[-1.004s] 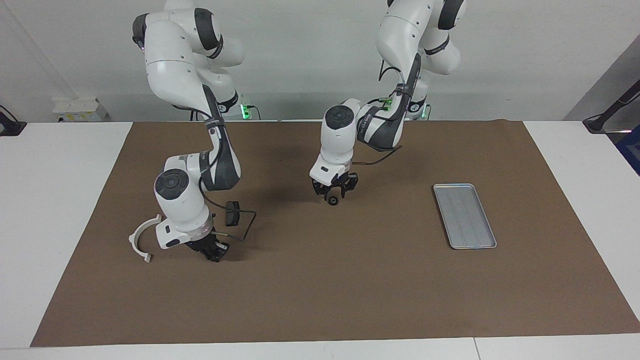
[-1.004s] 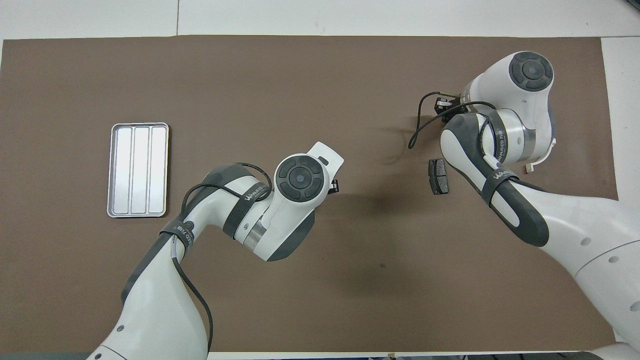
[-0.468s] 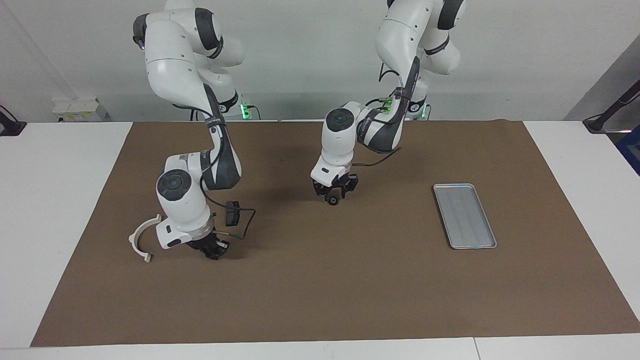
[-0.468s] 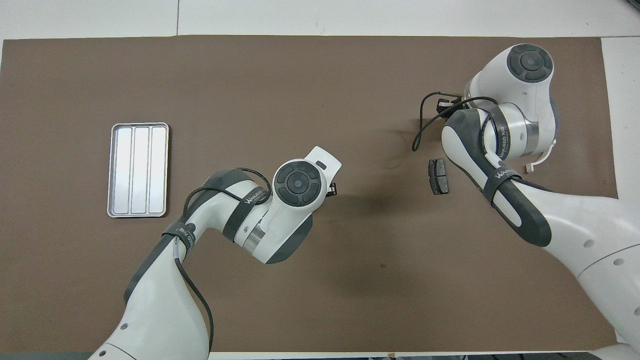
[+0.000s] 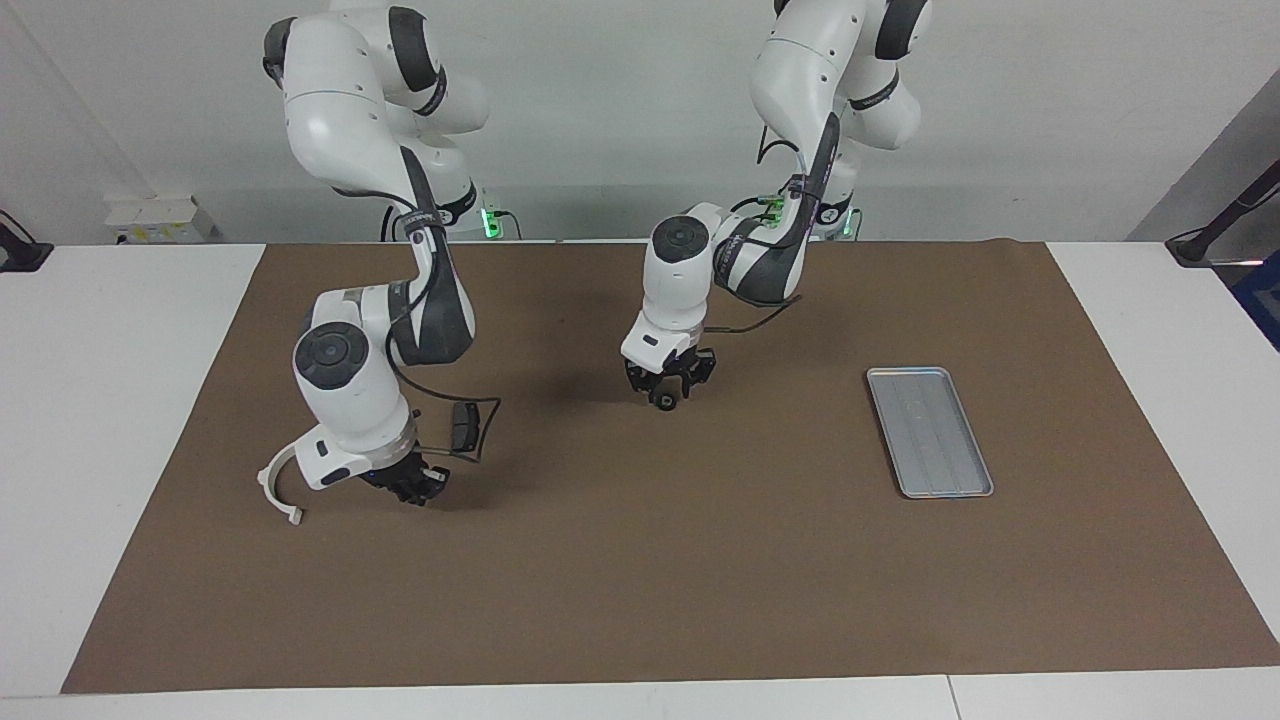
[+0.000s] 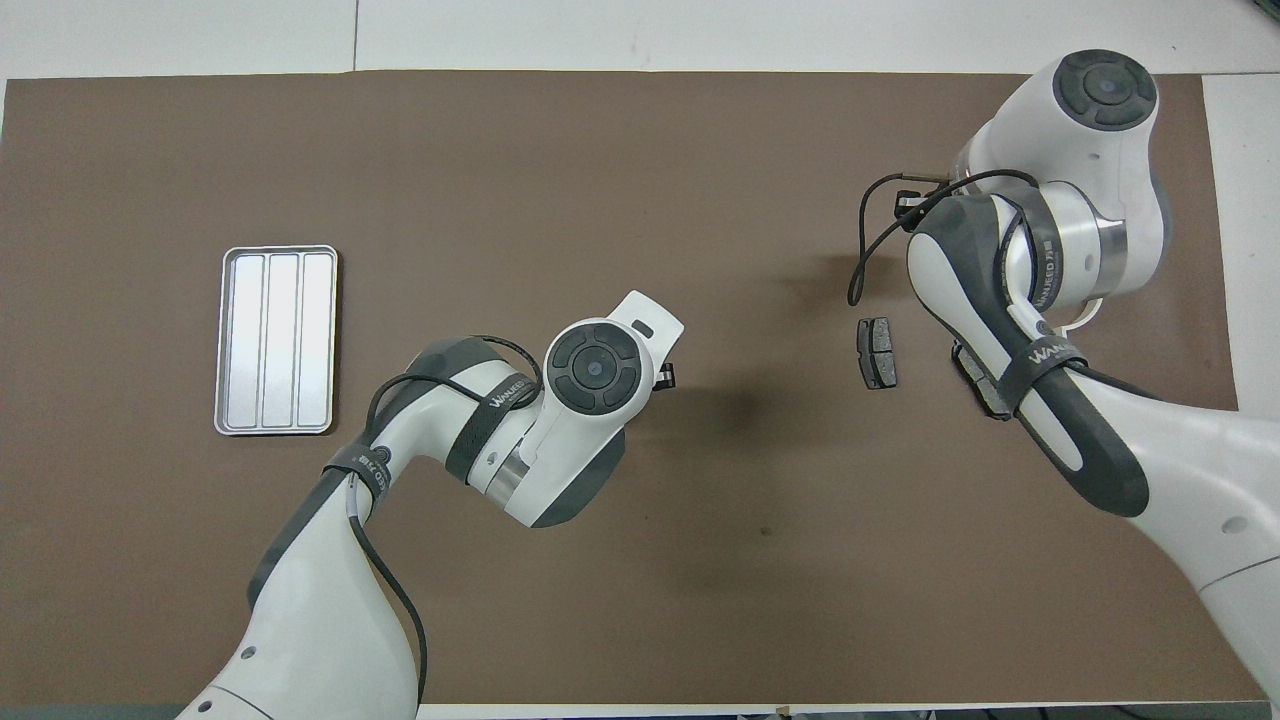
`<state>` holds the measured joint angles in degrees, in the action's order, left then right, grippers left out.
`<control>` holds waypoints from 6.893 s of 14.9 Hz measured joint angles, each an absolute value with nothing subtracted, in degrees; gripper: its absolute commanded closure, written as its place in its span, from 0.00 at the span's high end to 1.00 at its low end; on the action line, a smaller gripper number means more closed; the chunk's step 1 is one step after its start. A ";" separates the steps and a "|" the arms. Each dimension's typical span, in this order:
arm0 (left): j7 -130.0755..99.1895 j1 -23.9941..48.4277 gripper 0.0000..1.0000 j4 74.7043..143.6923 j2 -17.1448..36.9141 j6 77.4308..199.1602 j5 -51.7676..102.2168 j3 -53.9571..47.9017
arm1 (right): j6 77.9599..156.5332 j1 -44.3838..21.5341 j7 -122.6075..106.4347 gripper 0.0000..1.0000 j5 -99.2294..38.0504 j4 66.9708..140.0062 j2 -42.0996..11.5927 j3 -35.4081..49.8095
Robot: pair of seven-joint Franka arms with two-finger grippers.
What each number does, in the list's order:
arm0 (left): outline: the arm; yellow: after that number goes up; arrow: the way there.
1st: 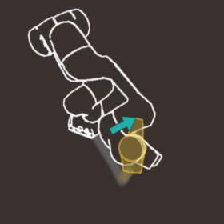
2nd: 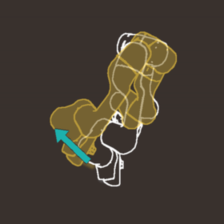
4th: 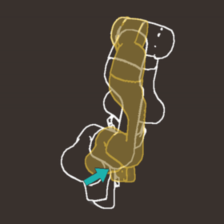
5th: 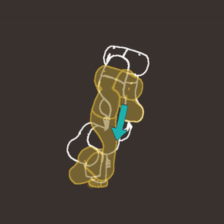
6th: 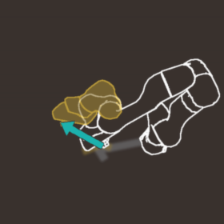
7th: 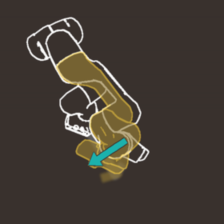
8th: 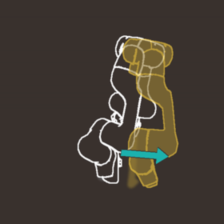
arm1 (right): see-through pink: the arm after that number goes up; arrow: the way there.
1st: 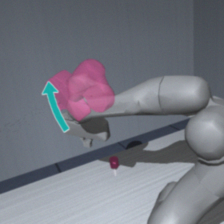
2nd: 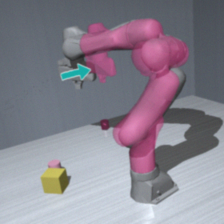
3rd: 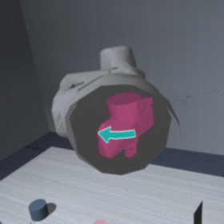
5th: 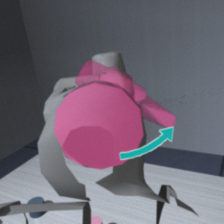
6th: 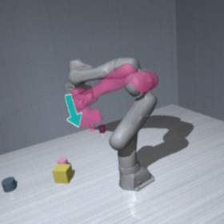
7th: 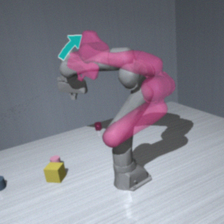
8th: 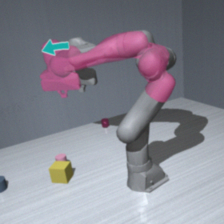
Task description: Pick bearing gear from pile to tray
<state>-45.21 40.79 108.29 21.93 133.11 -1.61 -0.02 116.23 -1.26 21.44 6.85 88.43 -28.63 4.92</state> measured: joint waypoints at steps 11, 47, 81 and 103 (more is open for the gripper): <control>-45.20 40.79 0.60 109.79 21.98 135.34 -1.63 0.04 | 105.59 -1.35 20.65 0.00 6.83 88.36 -19.54 5.43; -41.82 34.42 0.20 99.70 19.96 121.88 -4.28 0.94 | 103.86 2.92 20.16 0.00 -13.50 88.39 -17.31 5.05; -5.81 0.32 0.15 127.46 5.30 131.92 -1.94 -0.12 | 103.86 -4.38 16.63 0.00 3.30 88.44 -16.70 6.20; -7.49 2.83 0.25 132.44 5.23 136.31 -1.94 -0.18 | 103.74 -27.81 72.30 0.00 -0.05 88.34 -14.12 7.34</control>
